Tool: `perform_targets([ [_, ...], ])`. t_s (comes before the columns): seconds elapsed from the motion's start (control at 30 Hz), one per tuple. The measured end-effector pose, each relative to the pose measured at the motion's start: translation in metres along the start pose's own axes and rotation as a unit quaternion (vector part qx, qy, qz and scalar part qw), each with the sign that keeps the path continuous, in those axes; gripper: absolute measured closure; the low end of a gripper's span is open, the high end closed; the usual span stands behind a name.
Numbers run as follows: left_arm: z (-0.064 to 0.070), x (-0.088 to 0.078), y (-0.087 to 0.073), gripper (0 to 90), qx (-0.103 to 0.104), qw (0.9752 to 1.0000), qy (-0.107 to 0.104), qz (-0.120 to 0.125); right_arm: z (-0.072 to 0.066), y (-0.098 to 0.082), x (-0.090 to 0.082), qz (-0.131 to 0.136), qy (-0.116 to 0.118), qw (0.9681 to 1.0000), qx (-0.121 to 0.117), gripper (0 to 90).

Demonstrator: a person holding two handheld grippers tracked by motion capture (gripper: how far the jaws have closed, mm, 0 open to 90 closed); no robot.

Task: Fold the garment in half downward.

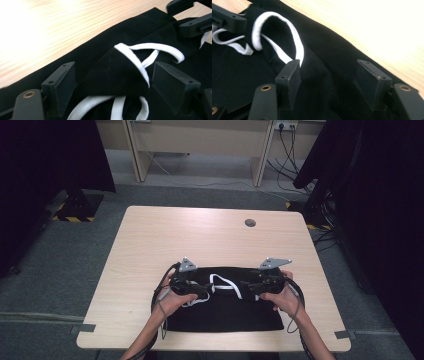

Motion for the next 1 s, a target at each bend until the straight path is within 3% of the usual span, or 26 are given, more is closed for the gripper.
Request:
perform_targets([
  [0.07, 0.002, 0.005, 0.000, 22.3, 0.005, 1.0000, -0.005, -0.005, 0.001, -0.002, 0.005, -0.008, 0.009, 0.9999, 0.002, 43.8],
  [0.13, 0.004, 0.008, -0.002, 35.9, 0.027, 0.9995, -0.006, -0.013, 0.000, -0.005, 0.008, -0.015, 0.021, 0.9996, -0.006, 54.7],
  [0.23, 0.007, 0.005, -0.005, 64.7, 0.045, 0.9990, -0.007, 0.002, -0.001, -0.010, 0.008, -0.016, 0.034, 0.9986, -0.036, 76.4],
  [0.33, 0.014, -0.008, -0.005, 78.3, 0.060, 0.9978, -0.015, 0.021, -0.002, -0.014, 0.000, 0.005, 0.041, 0.9979, -0.051, 86.7],
  [0.4, 0.017, -0.015, -0.006, 80.6, 0.059, 0.9976, -0.022, 0.028, -0.004, -0.015, -0.006, 0.015, 0.043, 0.9975, -0.055, 87.6],
  [0.53, 0.025, -0.037, -0.008, 81.9, 0.078, 0.9955, -0.028, 0.046, -0.010, -0.018, -0.021, 0.032, 0.043, 0.9964, -0.066, 88.1],
  [0.67, 0.033, -0.058, -0.020, 82.2, 0.091, 0.9936, -0.035, 0.057, -0.020, -0.025, -0.037, 0.050, 0.043, 0.9948, -0.077, 88.2],
  [0.8, 0.038, -0.067, -0.039, 82.0, 0.101, 0.9930, -0.036, 0.048, -0.032, -0.034, -0.050, 0.062, 0.046, 0.9933, -0.087, 88.1],
  [1.0, 0.048, -0.069, -0.077, 81.0, 0.102, 0.9934, -0.049, 0.019, -0.043, -0.057, -0.052, 0.056, 0.053, 0.9936, -0.083, 87.7],
])
Point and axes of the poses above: each handheld gripper's, and its own axes: x roughly forward along the jaws, y roughly out of its top, z roughly to its right, the point moved 3 cm from there along x, roughly forward along the jaws
